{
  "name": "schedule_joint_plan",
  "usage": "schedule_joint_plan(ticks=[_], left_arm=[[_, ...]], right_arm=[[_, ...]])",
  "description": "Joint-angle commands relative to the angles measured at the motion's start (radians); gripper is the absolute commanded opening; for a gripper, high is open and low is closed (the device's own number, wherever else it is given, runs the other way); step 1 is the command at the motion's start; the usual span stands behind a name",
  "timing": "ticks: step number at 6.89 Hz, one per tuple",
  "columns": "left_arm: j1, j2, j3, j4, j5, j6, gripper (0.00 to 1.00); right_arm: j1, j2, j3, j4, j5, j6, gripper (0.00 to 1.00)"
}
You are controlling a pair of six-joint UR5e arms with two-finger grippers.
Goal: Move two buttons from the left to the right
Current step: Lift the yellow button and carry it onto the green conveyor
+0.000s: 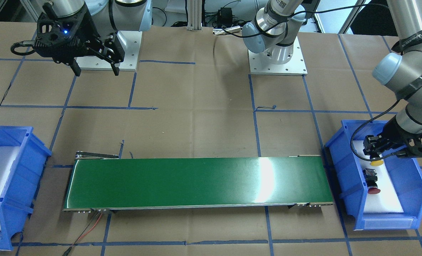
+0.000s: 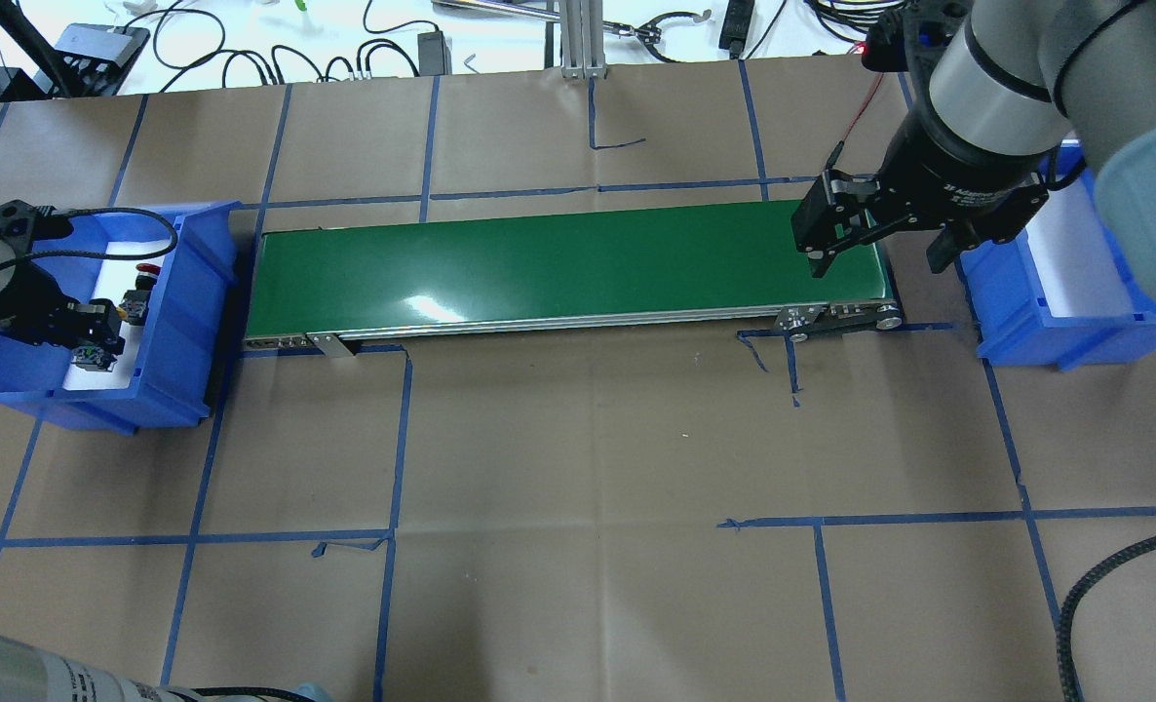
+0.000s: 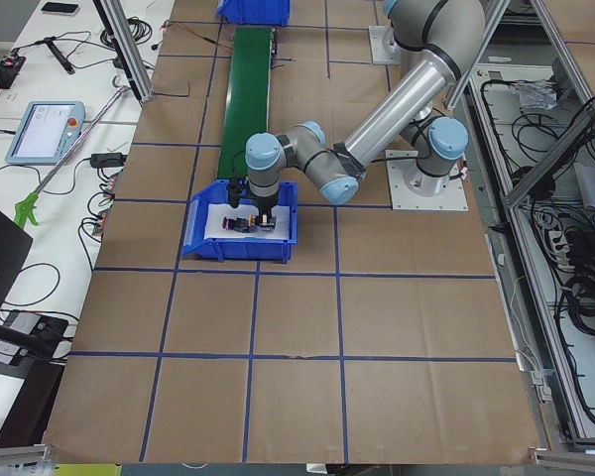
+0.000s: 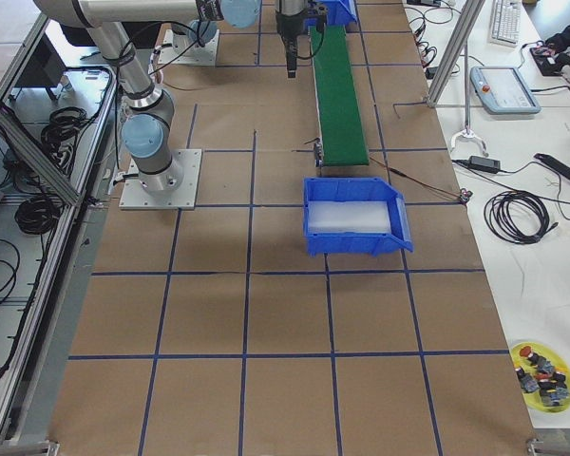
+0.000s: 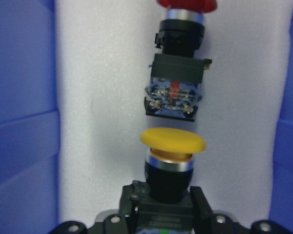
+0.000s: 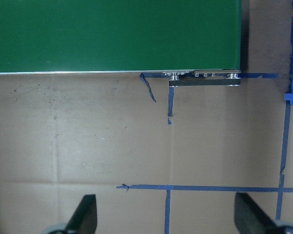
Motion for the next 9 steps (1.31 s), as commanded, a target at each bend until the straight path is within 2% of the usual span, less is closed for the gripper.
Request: schedule_joint_plan(ticks=[1, 3, 5, 9], left_arm=[[-0.001, 0.077, 0.134, -0.252, 0.006, -0.001, 0.03], [-0.016, 0.099, 0.234, -0.412, 0.006, -0.017, 0.03], [-0.109, 0.099, 0.246, -0.406, 0.009, -0.092, 0.03], [-0.419, 0.080, 0.232, -0.380, 0.006, -0.483, 0.03]], right_arm=[[0.000, 0.000, 0.000, 0.000, 0.000, 0.000, 1.00], [0.000, 0.000, 0.000, 0.000, 0.000, 0.000, 1.00], [0.000, 0.000, 0.000, 0.000, 0.000, 0.000, 1.00], [0.000, 0.000, 0.000, 0.000, 0.000, 0.000, 1.00]])
